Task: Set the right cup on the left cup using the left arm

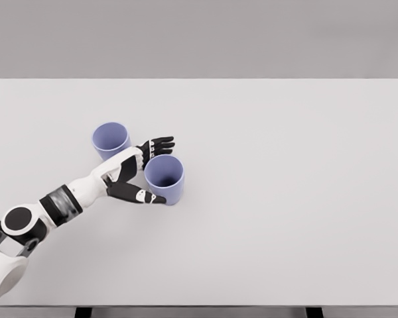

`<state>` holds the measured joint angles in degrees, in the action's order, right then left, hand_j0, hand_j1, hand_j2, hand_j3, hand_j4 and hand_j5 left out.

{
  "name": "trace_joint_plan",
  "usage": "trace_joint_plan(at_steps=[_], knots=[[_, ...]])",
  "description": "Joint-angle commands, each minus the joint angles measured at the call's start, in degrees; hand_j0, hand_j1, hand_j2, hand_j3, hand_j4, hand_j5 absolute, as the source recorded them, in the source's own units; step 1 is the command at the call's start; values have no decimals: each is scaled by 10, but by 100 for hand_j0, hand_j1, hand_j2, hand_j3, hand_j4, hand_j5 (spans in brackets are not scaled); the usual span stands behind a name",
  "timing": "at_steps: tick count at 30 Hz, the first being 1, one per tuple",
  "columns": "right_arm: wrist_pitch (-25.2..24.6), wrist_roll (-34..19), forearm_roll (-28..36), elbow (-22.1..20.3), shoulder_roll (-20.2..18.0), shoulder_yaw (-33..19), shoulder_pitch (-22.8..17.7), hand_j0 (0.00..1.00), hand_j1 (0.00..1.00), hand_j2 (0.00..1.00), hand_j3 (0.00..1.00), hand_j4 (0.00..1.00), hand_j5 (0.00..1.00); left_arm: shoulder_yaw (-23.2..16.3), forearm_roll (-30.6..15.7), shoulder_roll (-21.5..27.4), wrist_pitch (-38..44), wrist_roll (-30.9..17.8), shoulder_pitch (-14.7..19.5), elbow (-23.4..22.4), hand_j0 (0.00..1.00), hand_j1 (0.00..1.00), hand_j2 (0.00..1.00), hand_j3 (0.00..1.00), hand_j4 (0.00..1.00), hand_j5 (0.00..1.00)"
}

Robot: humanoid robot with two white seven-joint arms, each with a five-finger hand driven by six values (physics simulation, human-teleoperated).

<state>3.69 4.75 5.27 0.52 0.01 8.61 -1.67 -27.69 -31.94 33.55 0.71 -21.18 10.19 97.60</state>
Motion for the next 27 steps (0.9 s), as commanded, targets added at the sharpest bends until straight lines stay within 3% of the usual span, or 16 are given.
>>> trace_joint_plan(at_steps=[1,5,14,27], knots=[[0,0,0,0,0,0,0,100,100,100,100,100,100,0,-2,-2,0,0,1,-4,100,100,100,100,100,100],[0,0,0,0,0,0,0,100,100,100,100,100,100,-5,-1,-2,0,0,2,-4,100,100,100,100,100,100],[0,0,0,0,0,0,0,100,100,100,100,100,100,-7,-1,-10,0,0,2,-4,76,76,76,76,76,76],[0,0,0,0,0,0,0,100,100,100,100,100,100,-5,-2,-9,0,0,3,-3,72,72,72,72,72,72]])
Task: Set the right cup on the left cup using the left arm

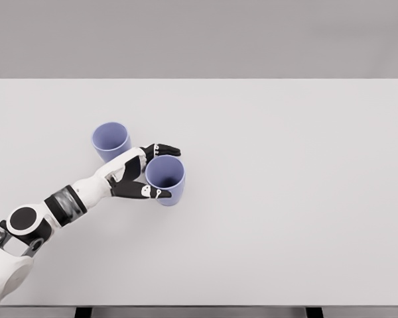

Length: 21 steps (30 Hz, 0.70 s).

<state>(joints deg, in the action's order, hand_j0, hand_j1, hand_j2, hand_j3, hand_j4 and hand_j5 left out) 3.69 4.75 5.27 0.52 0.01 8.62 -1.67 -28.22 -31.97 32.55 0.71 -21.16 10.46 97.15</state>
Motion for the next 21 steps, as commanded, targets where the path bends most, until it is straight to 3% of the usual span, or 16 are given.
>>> trace_joint_plan(at_steps=[1,21], knots=[[0,0,0,0,0,0,0,100,100,100,100,100,100,1,-3,1,0,0,0,4,72,72,72,72,72,72],[0,0,0,0,0,0,0,100,100,100,100,100,100,7,-12,9,1,1,5,45,69,69,69,69,69,69]])
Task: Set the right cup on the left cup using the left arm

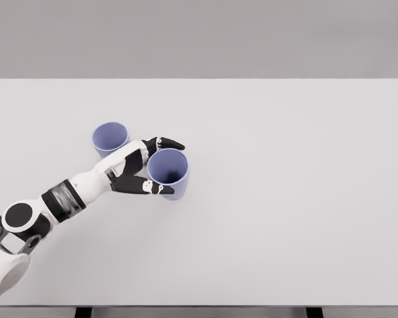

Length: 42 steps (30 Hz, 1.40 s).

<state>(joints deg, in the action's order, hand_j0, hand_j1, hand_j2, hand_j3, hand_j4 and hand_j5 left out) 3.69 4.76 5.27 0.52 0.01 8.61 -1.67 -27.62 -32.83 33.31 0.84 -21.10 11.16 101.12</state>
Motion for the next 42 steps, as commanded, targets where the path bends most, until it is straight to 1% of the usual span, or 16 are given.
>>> trace_joint_plan(at_steps=[1,6,8,11,13,17,19,23,33,42], knots=[[0,0,0,0,0,0,0,100,100,100,100,100,100,0,-4,2,0,0,0,6,69,69,69,69,69,69],[0,0,0,0,0,0,0,100,100,100,100,100,100,5,-6,5,0,0,6,12,69,69,69,69,69,69],[0,0,0,0,0,0,0,100,100,100,100,100,100,10,-17,14,0,0,8,20,69,69,69,69,69,69],[0,0,0,0,0,0,0,100,100,100,100,100,100,15,-26,21,0,0,8,20,69,69,69,69,69,69],[0,0,0,0,0,0,0,100,100,100,100,100,100,15,-36,27,0,0,14,20,69,69,69,69,69,69],[0,0,0,0,0,0,0,100,100,100,100,100,100,15,-39,31,0,0,21,20,69,69,69,69,69,69],[0,0,0,0,0,0,0,100,100,100,100,100,100,15,-52,40,0,-1,26,20,69,69,69,69,69,69],[0,0,0,0,0,0,0,100,100,100,100,100,100,15,-64,49,0,0,39,20,69,69,69,69,69,69],[0,0,0,0,0,0,0,100,100,100,100,100,100,15,-85,65,0,0,58,20,69,69,69,69,69,69],[0,0,0,0,0,0,0,100,100,100,100,100,100,19,-94,75,0,-1,75,20,69,69,69,69,69,69]])
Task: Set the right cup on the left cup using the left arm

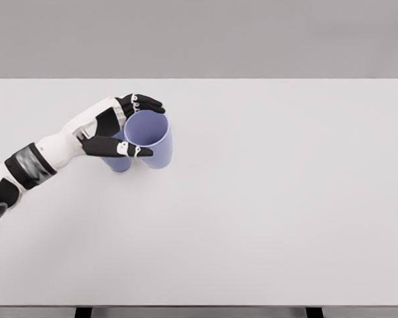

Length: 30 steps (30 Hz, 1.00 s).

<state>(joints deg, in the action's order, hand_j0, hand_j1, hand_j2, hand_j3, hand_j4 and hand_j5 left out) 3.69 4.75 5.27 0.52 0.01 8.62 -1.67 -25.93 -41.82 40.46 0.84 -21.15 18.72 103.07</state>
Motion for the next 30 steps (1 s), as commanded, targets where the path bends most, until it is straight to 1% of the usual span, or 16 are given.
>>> trace_joint_plan(at_steps=[1,5,12,16,25,30], knots=[[0,0,0,0,0,0,1,100,100,100,100,100,100,3,-7,6,0,0,0,0,69,69,69,69,69,69],[0,0,0,0,0,0,0,100,100,100,100,100,100,4,-9,10,0,0,1,-1,69,69,69,69,69,69],[0,1,0,0,0,0,0,100,100,100,100,100,100,20,-10,18,0,0,3,-1,69,69,69,69,69,69],[0,0,0,0,0,0,0,100,100,100,100,100,100,22,-22,31,0,0,10,-1,69,69,69,69,69,69],[0,0,0,0,0,0,0,100,100,100,100,100,100,25,-23,31,0,0,18,-9,69,69,69,69,69,69],[0,0,0,0,0,0,0,100,100,100,100,100,100,34,-26,44,0,1,18,-12,69,69,69,69,69,69]])
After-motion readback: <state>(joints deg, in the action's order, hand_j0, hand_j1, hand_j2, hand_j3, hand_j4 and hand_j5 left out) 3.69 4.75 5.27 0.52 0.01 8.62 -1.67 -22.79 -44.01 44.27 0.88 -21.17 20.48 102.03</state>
